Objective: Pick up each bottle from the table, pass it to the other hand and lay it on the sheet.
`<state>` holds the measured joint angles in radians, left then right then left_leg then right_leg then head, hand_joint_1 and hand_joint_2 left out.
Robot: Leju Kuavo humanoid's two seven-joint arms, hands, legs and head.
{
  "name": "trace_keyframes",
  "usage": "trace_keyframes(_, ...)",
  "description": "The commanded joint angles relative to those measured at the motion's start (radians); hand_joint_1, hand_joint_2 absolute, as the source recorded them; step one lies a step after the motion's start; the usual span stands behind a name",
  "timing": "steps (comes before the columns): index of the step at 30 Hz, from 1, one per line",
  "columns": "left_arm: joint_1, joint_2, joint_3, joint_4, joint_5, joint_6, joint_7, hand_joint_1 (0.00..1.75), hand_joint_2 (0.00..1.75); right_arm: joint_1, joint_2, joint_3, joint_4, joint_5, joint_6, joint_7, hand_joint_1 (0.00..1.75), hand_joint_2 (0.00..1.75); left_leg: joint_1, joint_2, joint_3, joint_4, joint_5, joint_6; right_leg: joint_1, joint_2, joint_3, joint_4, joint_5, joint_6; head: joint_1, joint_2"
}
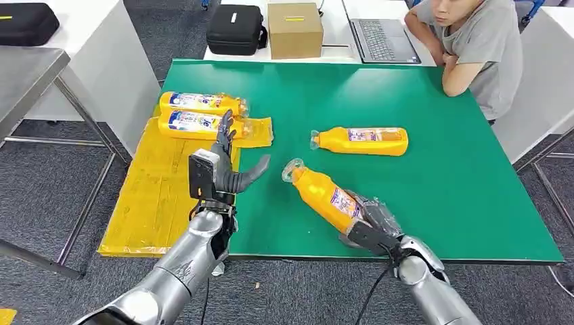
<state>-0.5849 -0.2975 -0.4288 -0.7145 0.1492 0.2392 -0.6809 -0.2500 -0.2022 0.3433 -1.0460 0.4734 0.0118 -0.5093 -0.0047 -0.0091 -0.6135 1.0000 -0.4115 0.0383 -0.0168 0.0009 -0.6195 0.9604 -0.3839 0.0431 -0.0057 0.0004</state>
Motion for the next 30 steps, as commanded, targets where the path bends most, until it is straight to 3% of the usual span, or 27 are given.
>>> trace_keyframes(1, -0.027, 0.019, 0.024, 0.037, 0.023, -0.015, -0.003, 0.0, 1.75, -0.088, 0.087, -0.063, 0.115, -0.039, -0.018, -0.052, 1.75, 1.75, 0.001, 0.005, 0.004, 0.0, -0.003, -0.002, 0.001, 0.005, 0.002, 0.0, -0.001, -0.002, 0.0, 0.0)
trace_keyframes(5, -0.022, 0.017, 0.032, 0.029, 0.044, -0.01, 0.004, 0.0, 1.75, -0.121, 0.115, -0.074, 0.151, -0.076, -0.116, -0.092, 1.75, 1.75, 0.001, 0.004, 0.003, 0.0, -0.002, -0.002, 0.001, 0.003, 0.001, 0.0, -0.001, -0.002, 0.0, 0.0)
trace_keyframes(12, -0.03, 0.003, 0.06, 0.078, 0.089, 0.019, -0.001, 0.0, 1.75, -0.089, 0.162, -0.08, 0.141, -0.069, -0.319, -0.188, 1.75, 1.75, 0.001, 0.003, 0.005, 0.0, -0.002, -0.002, 0.001, 0.002, 0.003, 0.0, -0.002, -0.002, 0.0, 0.0)
trace_keyframes(21, 0.016, -0.018, 0.045, 0.135, 0.148, 0.021, -0.002, 0.0, 1.75, -0.011, 0.208, 0.017, 0.028, -0.156, -0.547, -0.189, 1.75, 1.75, 0.001, 0.003, 0.007, 0.0, -0.004, -0.003, 0.001, 0.002, 0.005, 0.0, -0.004, -0.003, 0.0, 0.0)
trace_keyframes(30, 0.03, -0.039, 0.001, 0.134, 0.163, -0.027, 0.011, 0.0, 1.75, -0.008, 0.221, 0.065, 0.044, -0.16, -0.63, -0.189, 1.75, 1.75, 0.001, 0.003, 0.003, 0.0, -0.003, -0.002, 0.001, 0.001, 0.001, 0.0, -0.003, -0.002, 0.0, 0.0)
